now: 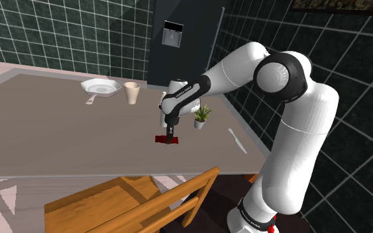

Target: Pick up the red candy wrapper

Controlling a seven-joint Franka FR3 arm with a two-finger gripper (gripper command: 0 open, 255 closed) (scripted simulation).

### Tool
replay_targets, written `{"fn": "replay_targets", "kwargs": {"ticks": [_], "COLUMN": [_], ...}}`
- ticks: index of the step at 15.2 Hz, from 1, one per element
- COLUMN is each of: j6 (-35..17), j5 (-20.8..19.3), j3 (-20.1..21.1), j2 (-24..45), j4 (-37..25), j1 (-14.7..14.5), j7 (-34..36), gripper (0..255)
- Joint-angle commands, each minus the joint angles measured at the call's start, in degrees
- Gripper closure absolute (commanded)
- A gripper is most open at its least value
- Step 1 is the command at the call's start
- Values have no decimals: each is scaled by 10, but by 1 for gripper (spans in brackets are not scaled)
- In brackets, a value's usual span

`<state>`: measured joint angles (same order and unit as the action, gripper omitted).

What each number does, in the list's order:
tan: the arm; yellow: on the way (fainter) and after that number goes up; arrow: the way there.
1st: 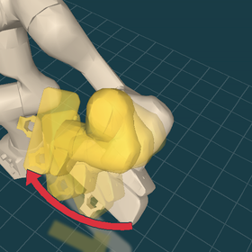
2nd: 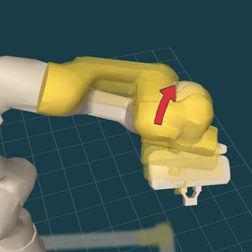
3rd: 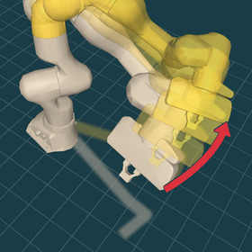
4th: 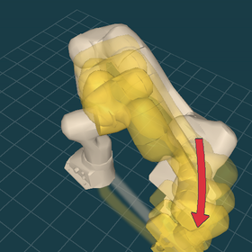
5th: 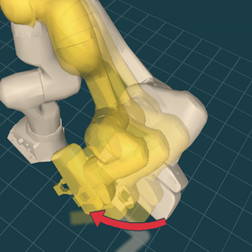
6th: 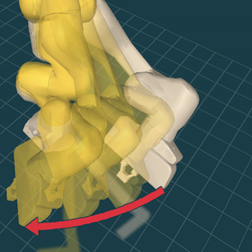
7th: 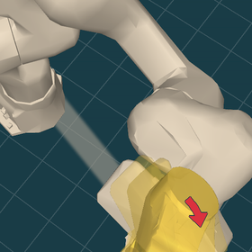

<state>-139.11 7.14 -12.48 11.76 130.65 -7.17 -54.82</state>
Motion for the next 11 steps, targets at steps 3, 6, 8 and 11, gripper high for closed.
{"fn": "replay_targets", "kwargs": {"ticks": [3,6,8,11], "j6": [21,42,57,78], "j5": [-8,-16,-20,-27], "j3": [-3,-4,-5,-7], "j2": [-19,-36,-48,-64], "j4": [-3,-7,-11,-17], "j1": [-2,-3,-3,-4], "j7": [6,12,16,21], "gripper": [255,255,255,255]}}
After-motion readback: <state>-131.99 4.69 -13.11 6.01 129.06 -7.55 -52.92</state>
